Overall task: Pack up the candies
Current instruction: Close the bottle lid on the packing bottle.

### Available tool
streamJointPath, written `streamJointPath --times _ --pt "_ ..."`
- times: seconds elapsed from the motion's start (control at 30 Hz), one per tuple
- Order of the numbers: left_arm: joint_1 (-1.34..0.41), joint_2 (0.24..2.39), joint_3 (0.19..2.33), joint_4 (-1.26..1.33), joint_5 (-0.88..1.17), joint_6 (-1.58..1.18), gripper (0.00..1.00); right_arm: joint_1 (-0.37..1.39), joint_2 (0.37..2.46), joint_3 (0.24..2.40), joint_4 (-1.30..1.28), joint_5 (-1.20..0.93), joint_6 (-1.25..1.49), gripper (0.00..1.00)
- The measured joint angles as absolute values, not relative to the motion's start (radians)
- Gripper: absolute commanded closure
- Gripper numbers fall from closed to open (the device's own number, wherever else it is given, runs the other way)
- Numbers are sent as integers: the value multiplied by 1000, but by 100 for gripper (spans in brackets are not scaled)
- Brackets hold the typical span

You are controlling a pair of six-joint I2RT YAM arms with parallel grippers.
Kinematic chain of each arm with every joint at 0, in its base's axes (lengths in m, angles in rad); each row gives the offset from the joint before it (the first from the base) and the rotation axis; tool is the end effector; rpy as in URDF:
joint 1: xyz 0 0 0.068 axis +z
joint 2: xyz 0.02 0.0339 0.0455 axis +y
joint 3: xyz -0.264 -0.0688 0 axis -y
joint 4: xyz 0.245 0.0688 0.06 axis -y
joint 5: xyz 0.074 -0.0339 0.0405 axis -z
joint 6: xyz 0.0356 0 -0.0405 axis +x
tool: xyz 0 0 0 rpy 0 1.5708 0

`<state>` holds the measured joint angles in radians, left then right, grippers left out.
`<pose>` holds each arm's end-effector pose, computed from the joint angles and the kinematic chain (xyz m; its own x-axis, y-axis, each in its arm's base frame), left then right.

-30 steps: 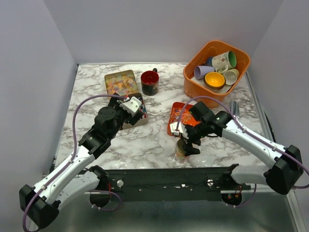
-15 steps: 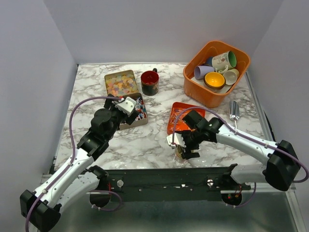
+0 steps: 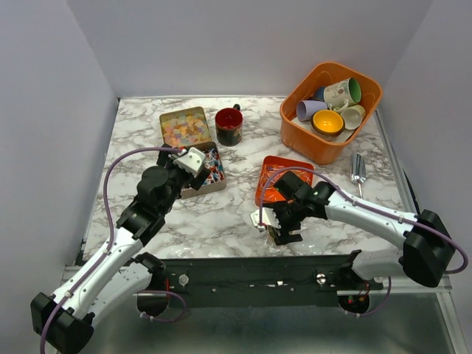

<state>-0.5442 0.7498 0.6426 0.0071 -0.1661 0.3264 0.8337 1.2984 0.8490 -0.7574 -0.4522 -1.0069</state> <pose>0.1616 -0.0909 0.3160 0.0376 0.3469 -0.9372 0.3777 0.8633 0.3347 0.1454 0.1833 0.2163 0.3155 -0.7835 -0.5354 -0.9427 -0.3232 -0.0827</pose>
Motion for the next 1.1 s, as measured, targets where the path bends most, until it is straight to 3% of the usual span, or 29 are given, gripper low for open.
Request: streamJointPath --times 0.23,0.27,0.3,0.73,1.1 --pt "-531 737 638 6 -163 323 1 839 1347 855 -760 -446 -1029 16" --pt "-529 734 638 6 -163 322 1 841 1349 857 -762 -445 -1029 14" --pt "-527 732 638 6 -163 321 1 841 1352 860 -764 -443 -1029 0" --pt "-516 702 638 5 -82 260 1 844 1335 864 -805 -366 -991 0" --pt "-555 608 530 -2 222 125 1 827 1220 771 -829 -272 -957 0"
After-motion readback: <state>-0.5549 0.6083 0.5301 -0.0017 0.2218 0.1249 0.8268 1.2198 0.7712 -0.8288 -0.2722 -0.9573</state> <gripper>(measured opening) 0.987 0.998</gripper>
